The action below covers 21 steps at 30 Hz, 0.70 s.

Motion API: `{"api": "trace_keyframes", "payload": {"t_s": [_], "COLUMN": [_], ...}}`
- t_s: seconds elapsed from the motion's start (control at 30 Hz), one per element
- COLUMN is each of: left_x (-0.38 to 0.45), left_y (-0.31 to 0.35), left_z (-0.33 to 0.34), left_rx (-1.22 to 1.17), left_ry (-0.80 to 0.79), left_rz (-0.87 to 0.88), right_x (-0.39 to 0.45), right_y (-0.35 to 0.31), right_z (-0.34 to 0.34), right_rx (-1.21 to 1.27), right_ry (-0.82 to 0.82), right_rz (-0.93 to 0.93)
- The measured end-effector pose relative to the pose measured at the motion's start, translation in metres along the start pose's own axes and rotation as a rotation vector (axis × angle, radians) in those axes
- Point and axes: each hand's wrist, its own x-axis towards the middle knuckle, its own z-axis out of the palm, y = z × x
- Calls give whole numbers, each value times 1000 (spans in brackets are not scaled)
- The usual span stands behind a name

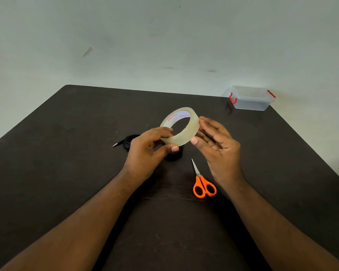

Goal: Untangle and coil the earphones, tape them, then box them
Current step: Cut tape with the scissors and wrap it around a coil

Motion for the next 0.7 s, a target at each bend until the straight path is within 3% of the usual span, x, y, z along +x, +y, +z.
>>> {"api": "trace_keyframes", "payload": {"t_s": [0.4,0.57,0.7], "left_x": [1,0,7], "left_y": [-3,5,11], "left_z": [-4,-2,4], "left_rx": [140,101,100], "left_ry": [44,73,5], "left_rz": [69,-14,-10], "right_x": [5,4,5], "right_y": [-2,-6,-16], "right_z": [16,15,9], "right_rx": [-17,-162,-359], "right_ry": [157,115,82], "right_rz": [20,-90,-241]}}
